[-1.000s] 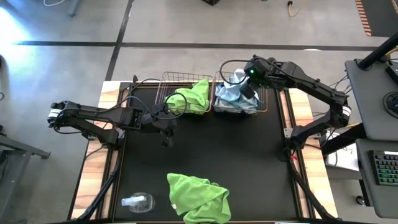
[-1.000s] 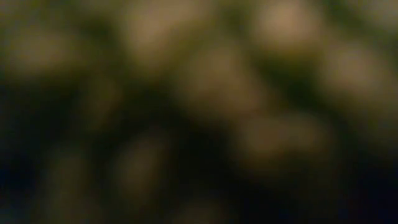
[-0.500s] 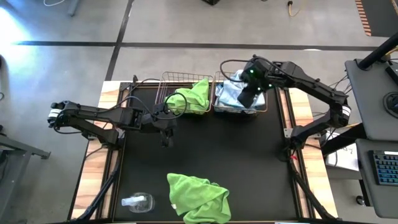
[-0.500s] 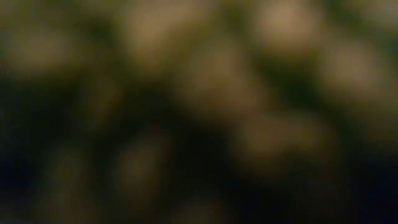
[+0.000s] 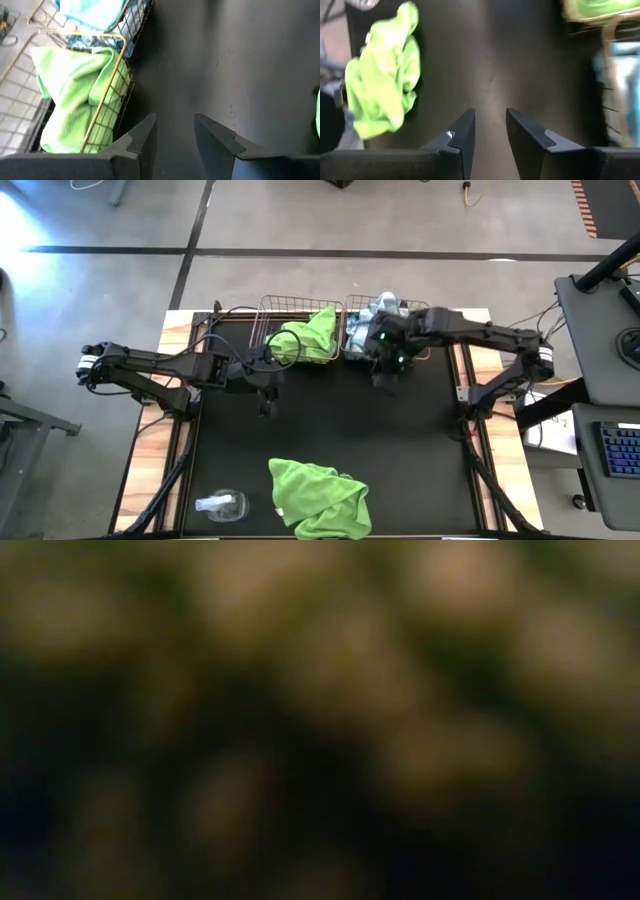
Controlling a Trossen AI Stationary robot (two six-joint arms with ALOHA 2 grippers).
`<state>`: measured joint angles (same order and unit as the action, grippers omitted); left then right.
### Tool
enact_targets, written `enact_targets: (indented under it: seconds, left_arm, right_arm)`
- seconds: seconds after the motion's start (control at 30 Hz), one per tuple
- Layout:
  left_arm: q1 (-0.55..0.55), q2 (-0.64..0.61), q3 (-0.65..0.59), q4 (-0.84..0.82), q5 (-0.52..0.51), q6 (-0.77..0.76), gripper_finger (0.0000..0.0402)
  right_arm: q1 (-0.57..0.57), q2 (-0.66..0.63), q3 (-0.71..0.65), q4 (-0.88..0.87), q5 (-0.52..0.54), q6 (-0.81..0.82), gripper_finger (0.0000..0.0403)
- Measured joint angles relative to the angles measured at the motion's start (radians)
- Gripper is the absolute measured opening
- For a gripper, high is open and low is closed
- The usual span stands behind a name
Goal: Sort microfiber towel by color & place in baskets
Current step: Put the green microfiber cloth into the left wire basket
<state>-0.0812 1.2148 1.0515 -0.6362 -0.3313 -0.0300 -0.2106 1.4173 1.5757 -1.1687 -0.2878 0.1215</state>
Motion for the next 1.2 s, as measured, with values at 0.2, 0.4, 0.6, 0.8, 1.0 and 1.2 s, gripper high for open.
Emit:
enact_targets:
  seconds: [0.2,0.4,0.6,0.8,1.0,1.2]
  left_arm:
    - [0.0,0.011,0.0,0.04,0.205,0.098,0.0115]
    - [-0.004,0.044,0.0,0.123,0.336,0.073,0.0115]
    - [-0.006,0.07,0.0,0.137,0.426,-0.039,0.0115]
    - [-0.054,0.139,0.0,0.229,0.482,-0.184,0.0115]
    - [-0.126,0.203,0.0,0.3,0.484,-0.273,0.0115]
    - [-0.22,0.265,0.001,0.37,0.484,-0.392,0.0115]
  right_arm:
    - [0.131,0.064,0.0,0.007,0.019,0.01,0.0102]
    - [0.225,0.123,-0.001,0.007,0.079,0.05,0.0098]
    - [0.277,0.146,-0.001,0.004,0.08,0.079,0.0102]
    - [0.311,0.145,-0.001,0.005,0.083,0.115,0.0096]
    - [0.34,0.142,-0.001,0.005,0.09,0.127,0.0094]
    - [0.373,0.142,-0.001,0.005,0.093,0.159,0.0094]
